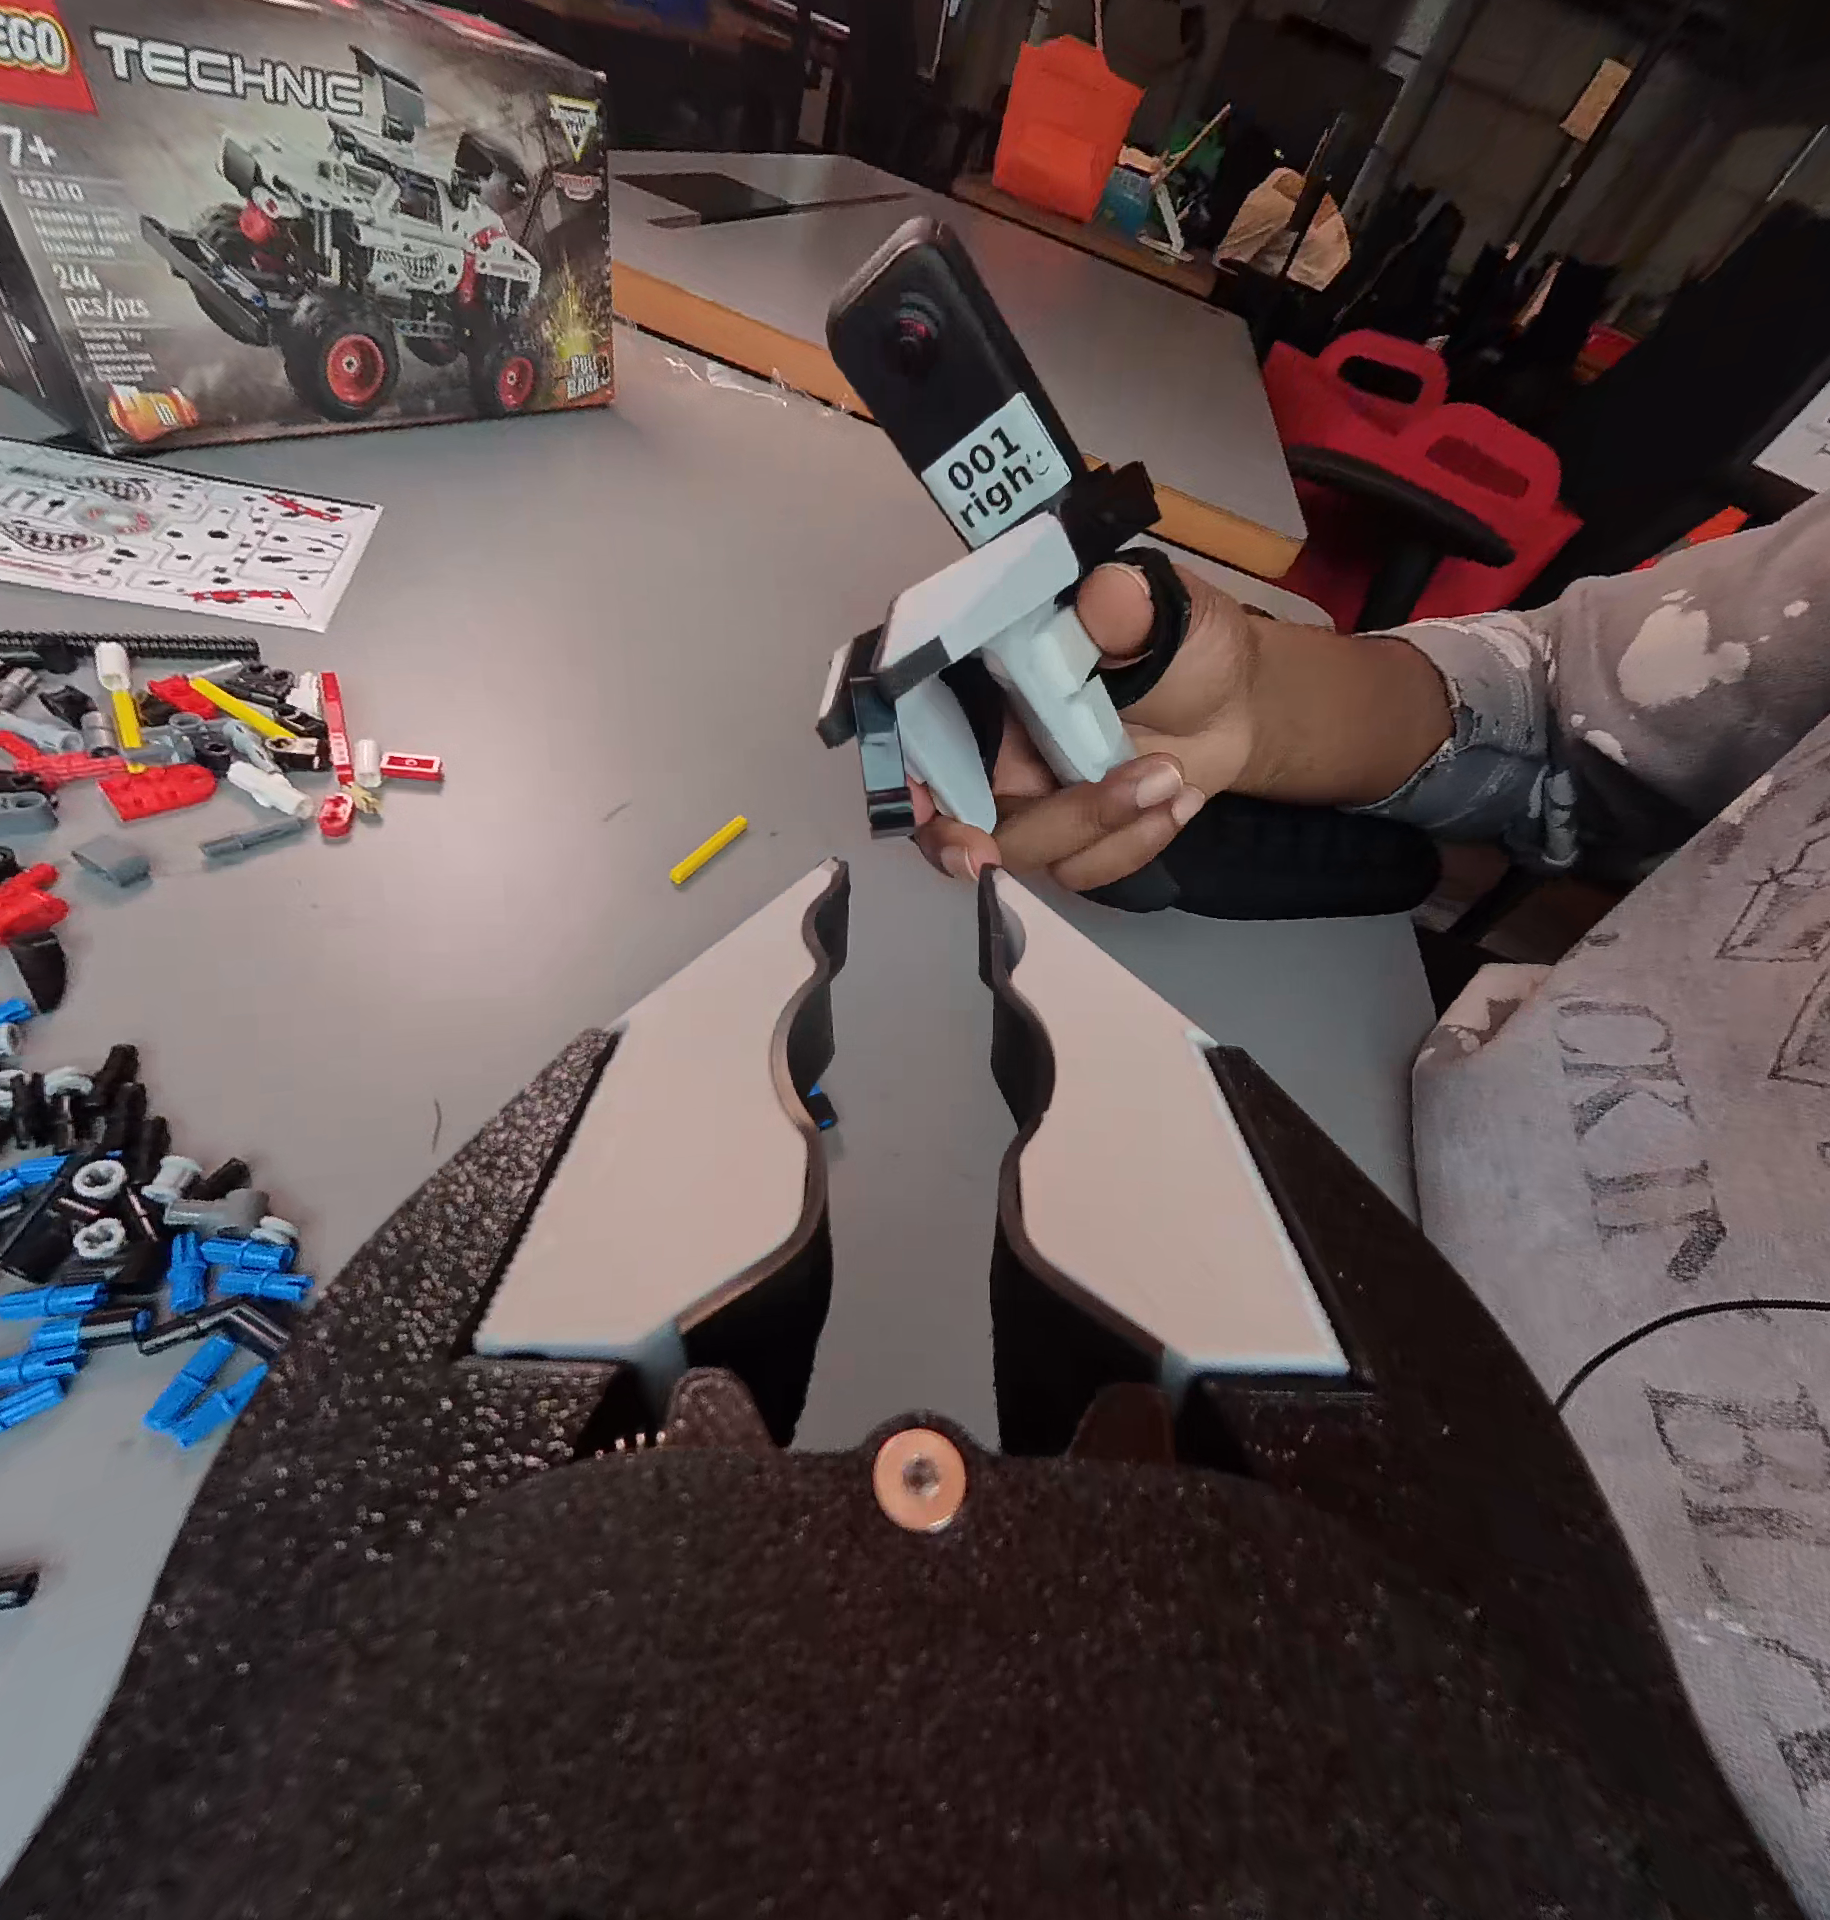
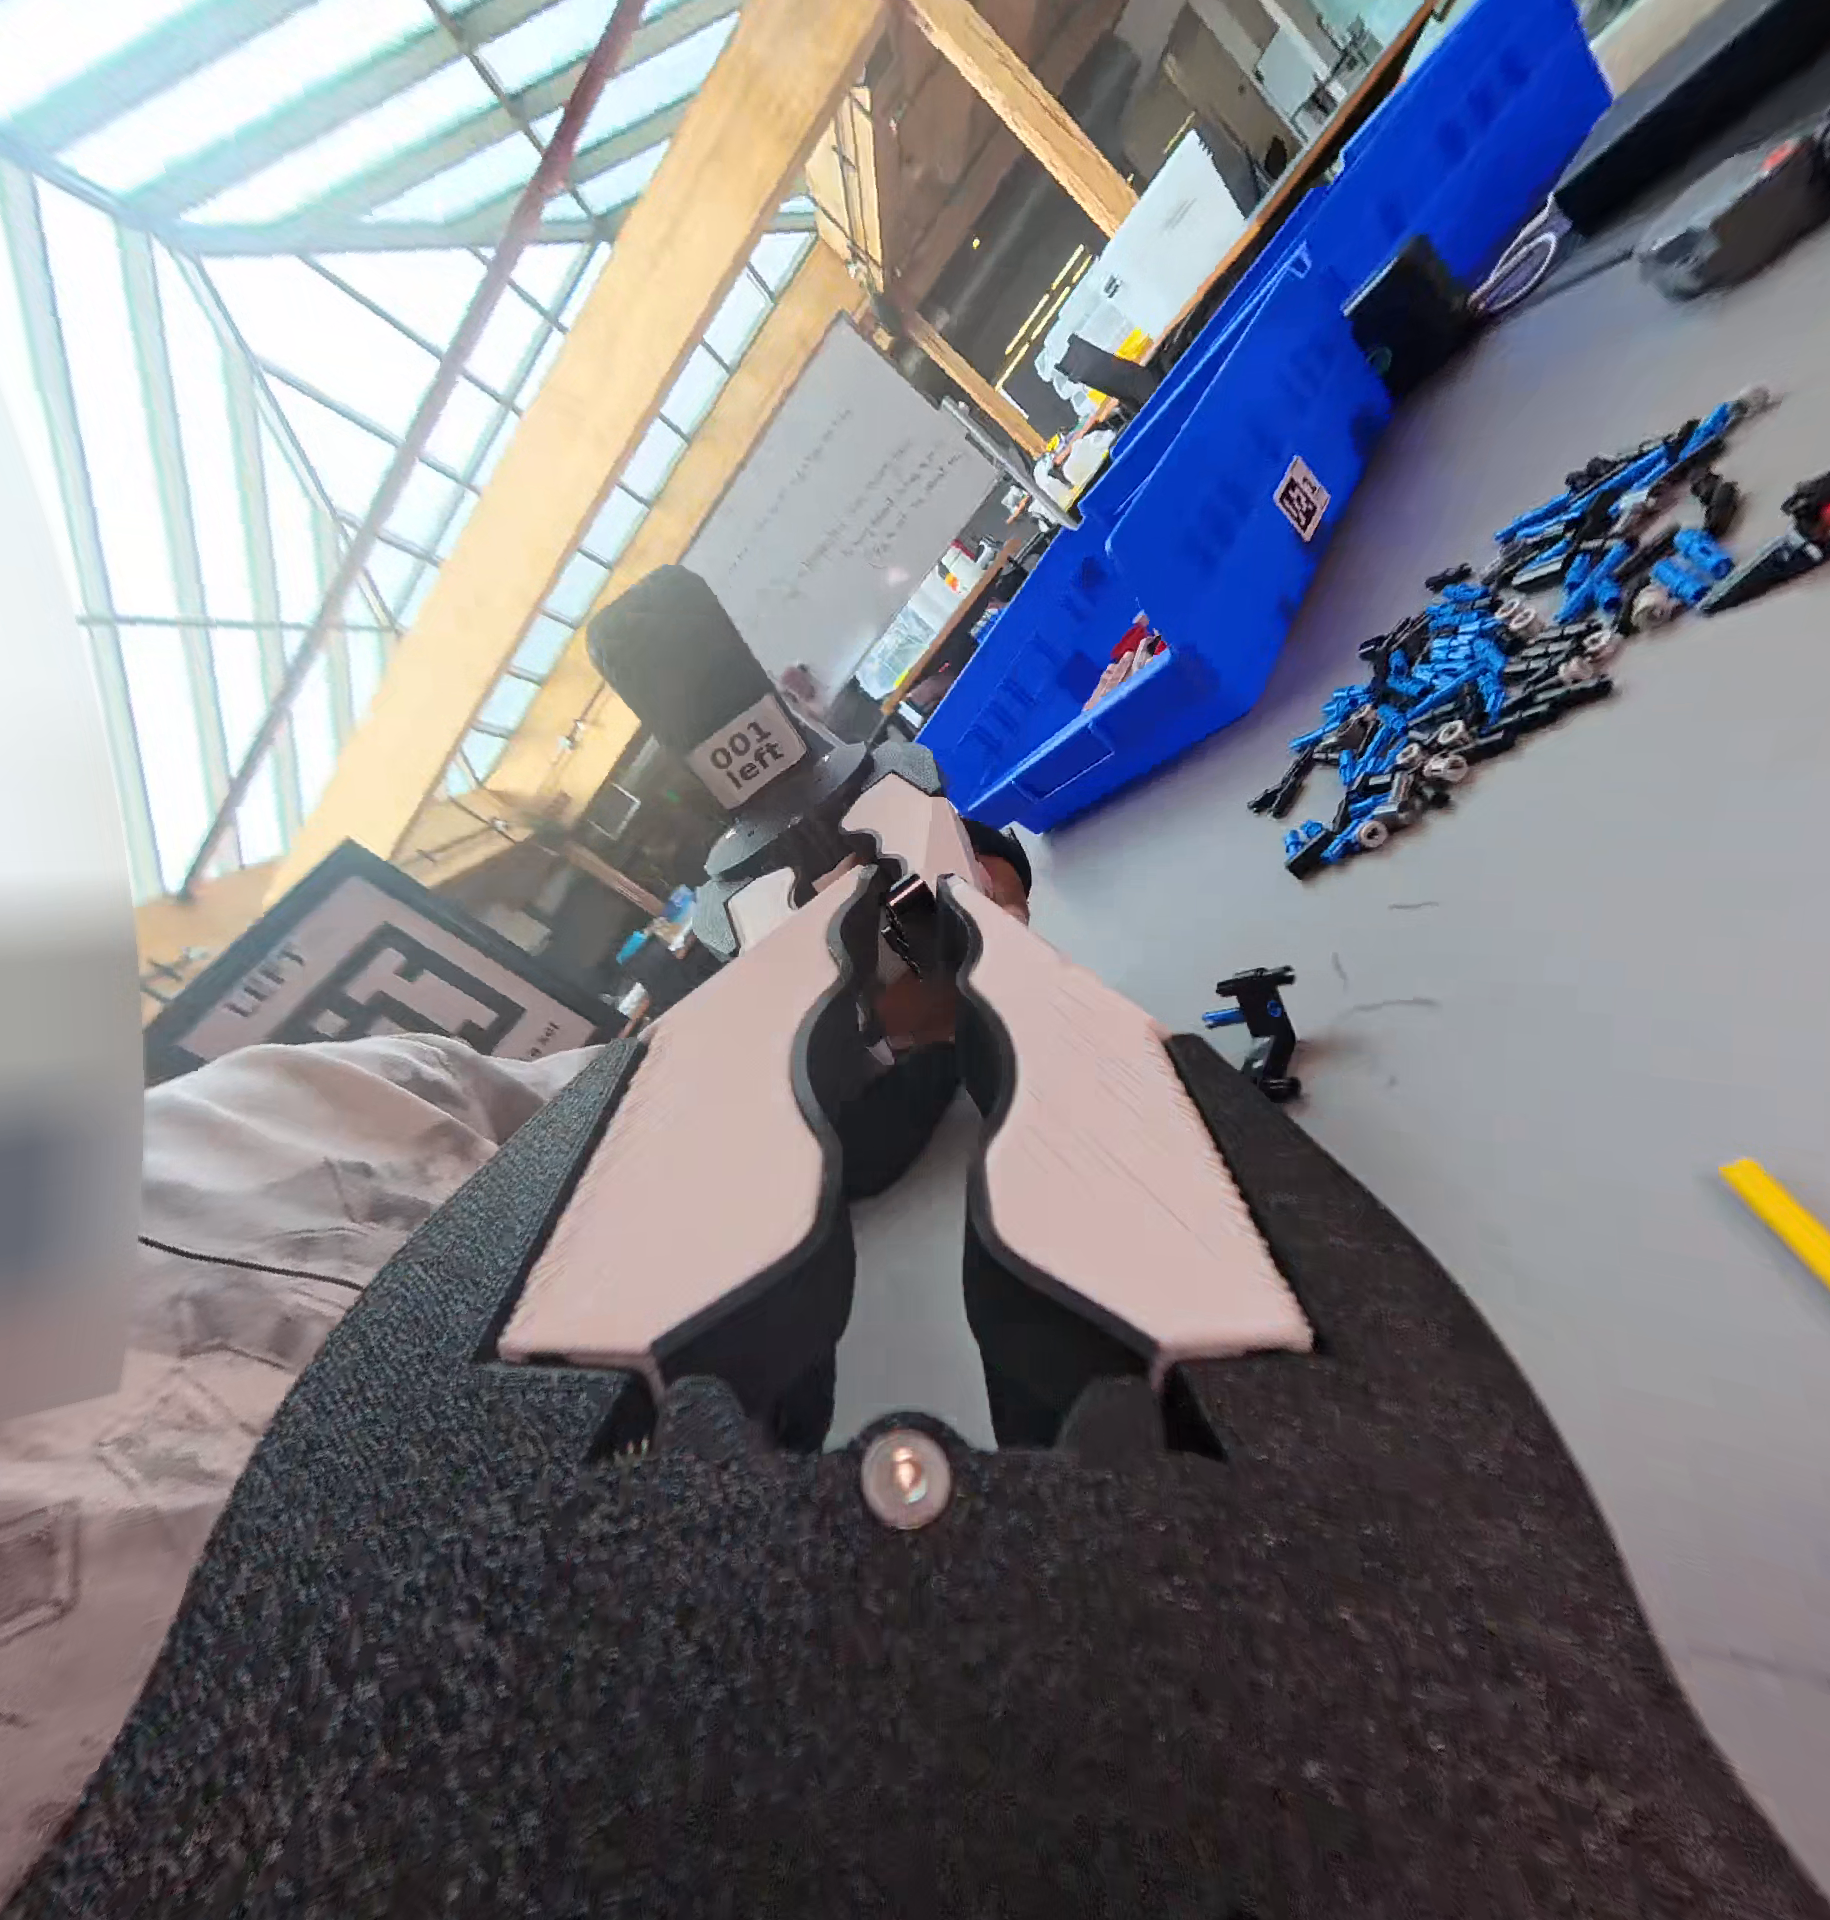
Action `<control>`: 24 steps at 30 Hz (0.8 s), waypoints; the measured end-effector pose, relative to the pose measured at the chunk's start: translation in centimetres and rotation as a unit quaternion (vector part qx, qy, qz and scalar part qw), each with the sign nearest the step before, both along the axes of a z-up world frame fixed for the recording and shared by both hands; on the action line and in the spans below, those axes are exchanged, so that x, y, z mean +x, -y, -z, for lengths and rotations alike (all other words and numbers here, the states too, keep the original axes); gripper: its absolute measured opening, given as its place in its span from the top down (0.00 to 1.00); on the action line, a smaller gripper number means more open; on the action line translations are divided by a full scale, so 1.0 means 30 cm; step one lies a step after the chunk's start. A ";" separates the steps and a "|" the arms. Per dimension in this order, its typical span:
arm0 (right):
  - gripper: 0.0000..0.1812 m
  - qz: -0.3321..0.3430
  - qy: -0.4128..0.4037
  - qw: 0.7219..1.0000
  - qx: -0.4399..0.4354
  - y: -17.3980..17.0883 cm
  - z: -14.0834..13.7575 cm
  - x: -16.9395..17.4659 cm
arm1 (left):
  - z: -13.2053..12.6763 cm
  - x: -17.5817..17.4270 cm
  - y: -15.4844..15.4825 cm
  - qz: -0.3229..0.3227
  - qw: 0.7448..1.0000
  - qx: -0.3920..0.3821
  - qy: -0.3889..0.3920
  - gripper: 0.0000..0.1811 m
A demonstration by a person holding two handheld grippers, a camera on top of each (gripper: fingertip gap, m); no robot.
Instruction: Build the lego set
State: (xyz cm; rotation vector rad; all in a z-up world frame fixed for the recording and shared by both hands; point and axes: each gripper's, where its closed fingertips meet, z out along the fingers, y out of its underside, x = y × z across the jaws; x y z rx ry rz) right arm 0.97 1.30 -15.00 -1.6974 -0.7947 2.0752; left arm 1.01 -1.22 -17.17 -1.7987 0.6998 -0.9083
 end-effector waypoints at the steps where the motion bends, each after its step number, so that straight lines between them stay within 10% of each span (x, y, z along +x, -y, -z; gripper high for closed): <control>1: 0.95 -0.005 -0.002 1.000 -0.018 0.001 0.002 0.000 | -0.005 0.003 -0.002 -0.005 1.000 0.010 -0.004 0.87; 24: 0.94 -0.022 0.079 0.960 0.269 0.112 0.046 -0.025 | 0.038 0.095 0.039 0.051 0.995 -0.074 0.035 0.94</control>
